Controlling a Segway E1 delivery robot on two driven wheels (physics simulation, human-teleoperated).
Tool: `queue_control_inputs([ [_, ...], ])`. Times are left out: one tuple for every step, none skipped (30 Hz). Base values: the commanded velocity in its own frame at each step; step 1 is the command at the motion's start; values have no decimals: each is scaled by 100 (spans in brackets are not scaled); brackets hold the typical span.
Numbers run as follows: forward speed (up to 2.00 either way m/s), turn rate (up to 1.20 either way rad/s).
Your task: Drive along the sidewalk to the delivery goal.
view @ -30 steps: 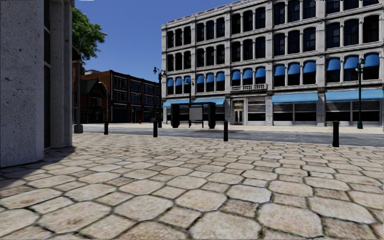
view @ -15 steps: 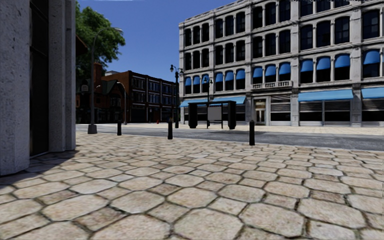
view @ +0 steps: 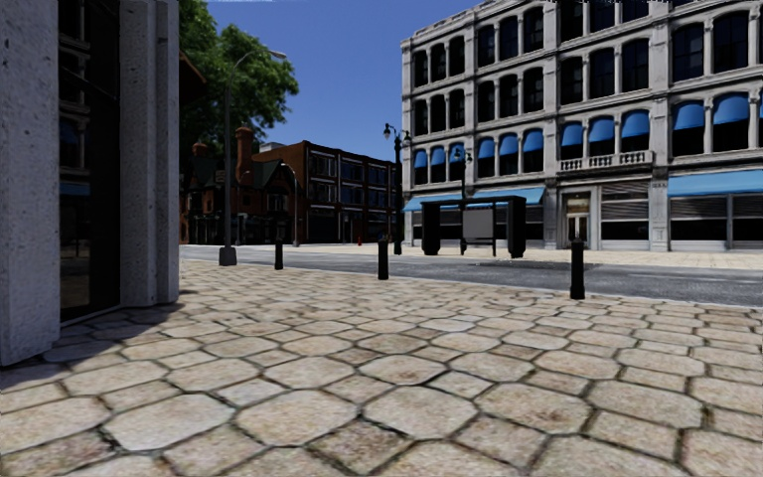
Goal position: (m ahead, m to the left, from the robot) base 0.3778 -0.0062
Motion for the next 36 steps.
queue_control_inputs([
  [115,36],
  [104,36],
  [100,29],
  [100,29],
  [97,24],
  [90,21],
  [79,13],
  [79,13],
  [67,10],
  [20,0],
  [2,0],
  [2,0],
  [0,0],
  [0,0],
  [0,0],
  [0,0],
  [0,0],
  [0,0],
  [0,0],
  [0,0],
  [0,0],
  [0,0],
  [0,0],
  [0,0],
  [0,0],
  [0,0],
  [0,0],
  [0,0],
  [0,0],
  [0,0],
  [0,0],
  [0,0],
  [0,0],
  [0,0],
  [0,0],
  [0,0],
])
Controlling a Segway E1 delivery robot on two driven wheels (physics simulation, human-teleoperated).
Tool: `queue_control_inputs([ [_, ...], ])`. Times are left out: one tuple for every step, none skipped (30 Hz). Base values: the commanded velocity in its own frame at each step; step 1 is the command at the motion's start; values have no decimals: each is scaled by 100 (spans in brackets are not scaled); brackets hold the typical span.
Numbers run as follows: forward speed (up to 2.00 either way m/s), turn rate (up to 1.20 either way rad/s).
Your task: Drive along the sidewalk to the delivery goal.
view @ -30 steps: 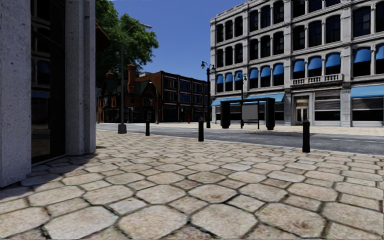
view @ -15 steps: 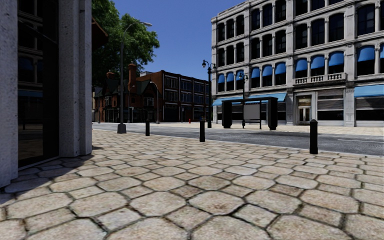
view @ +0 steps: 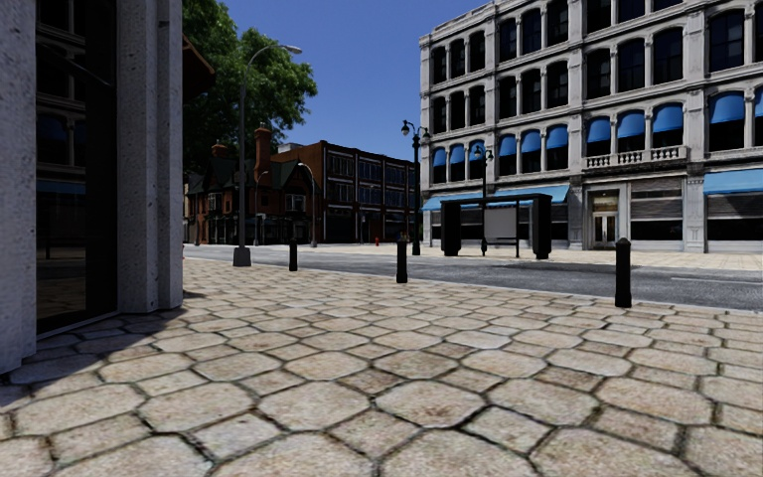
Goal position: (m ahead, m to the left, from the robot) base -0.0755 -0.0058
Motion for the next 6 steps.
queue_control_inputs([
  [0,0],
  [0,0],
  [0,0],
  [0,0],
  [0,0],
  [0,0],
])
